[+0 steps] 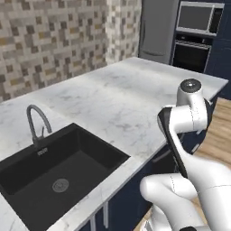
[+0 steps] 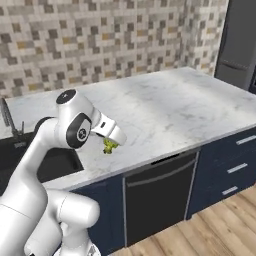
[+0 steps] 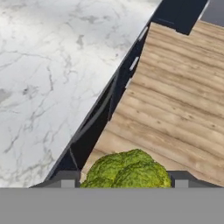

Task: Turn on the sink faucet. Then move the broccoli from the counter to the sink. Turn off the sink. Move the vegetable from the sink to the pot next to the stove. Finally move the pot to the front left burner.

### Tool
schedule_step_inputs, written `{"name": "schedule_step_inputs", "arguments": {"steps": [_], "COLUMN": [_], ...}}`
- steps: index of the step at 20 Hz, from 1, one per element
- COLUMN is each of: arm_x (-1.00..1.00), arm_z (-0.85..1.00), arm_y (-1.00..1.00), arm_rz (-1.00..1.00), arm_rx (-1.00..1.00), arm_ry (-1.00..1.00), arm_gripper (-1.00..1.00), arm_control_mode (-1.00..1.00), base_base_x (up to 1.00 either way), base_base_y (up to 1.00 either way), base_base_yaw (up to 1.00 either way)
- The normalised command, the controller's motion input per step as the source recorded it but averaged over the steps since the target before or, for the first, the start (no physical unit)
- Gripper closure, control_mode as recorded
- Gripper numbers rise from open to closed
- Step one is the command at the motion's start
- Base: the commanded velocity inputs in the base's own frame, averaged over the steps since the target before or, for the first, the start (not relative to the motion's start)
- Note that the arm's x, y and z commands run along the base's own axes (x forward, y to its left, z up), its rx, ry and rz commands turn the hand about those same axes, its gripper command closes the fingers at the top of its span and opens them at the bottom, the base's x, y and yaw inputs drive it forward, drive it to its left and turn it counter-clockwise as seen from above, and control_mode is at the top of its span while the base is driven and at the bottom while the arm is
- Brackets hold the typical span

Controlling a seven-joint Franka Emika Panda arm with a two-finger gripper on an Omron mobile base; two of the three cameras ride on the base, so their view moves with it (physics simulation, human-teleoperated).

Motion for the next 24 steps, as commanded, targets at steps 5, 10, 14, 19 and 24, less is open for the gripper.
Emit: {"name": "schedule_step_inputs", "arguments": {"steps": [5, 10, 14, 19, 24], "arm_x": [0.00, 0.00, 0.00, 0.00, 0.00], "arm_z": [0.00, 0.00, 0.00, 0.00, 0.00], "arm_y": [0.00, 0.00, 0.00, 0.00, 0.00], "arm_rz": [0.00, 0.00, 0.00, 0.00, 0.00], "arm_rx": [0.00, 0.00, 0.00, 0.00, 0.00], "arm_ry": [0.00, 0.00, 0.00, 0.00, 0.00], "arm_gripper": [1.00, 1.00, 1.00, 1.00, 1.00], "arm_control_mode": [1.00, 1.00, 1.00, 1.00, 1.00], "base_base_x": [0.00, 0.06, 0.16, 0.21, 0.22], "base_base_y": [-0.38, -0.30, -0.22, -0.19, -0.22], "base_base_yaw": [-0.40, -0.40, -0.40, -0.40, -0.39]}}
